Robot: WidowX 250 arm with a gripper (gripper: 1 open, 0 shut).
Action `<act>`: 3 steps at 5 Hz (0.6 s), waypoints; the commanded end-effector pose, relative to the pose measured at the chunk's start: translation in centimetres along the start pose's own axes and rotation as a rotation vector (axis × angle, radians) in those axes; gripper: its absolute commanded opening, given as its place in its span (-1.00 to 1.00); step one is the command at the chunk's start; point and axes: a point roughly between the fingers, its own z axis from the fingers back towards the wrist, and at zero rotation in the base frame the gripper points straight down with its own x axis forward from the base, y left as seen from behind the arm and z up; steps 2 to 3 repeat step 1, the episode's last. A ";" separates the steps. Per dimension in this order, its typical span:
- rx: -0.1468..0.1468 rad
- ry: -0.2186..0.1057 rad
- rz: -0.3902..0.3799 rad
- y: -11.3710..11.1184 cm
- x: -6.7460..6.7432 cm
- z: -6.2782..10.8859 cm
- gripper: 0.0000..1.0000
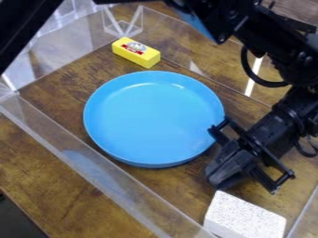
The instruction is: Put the white object in the blue tray
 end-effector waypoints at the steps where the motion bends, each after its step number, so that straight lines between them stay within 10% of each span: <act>1: 0.002 -0.053 -0.006 0.1 -1.2 1.4 -1.00; 3: 0.002 -0.053 -0.006 0.1 -1.2 1.4 -1.00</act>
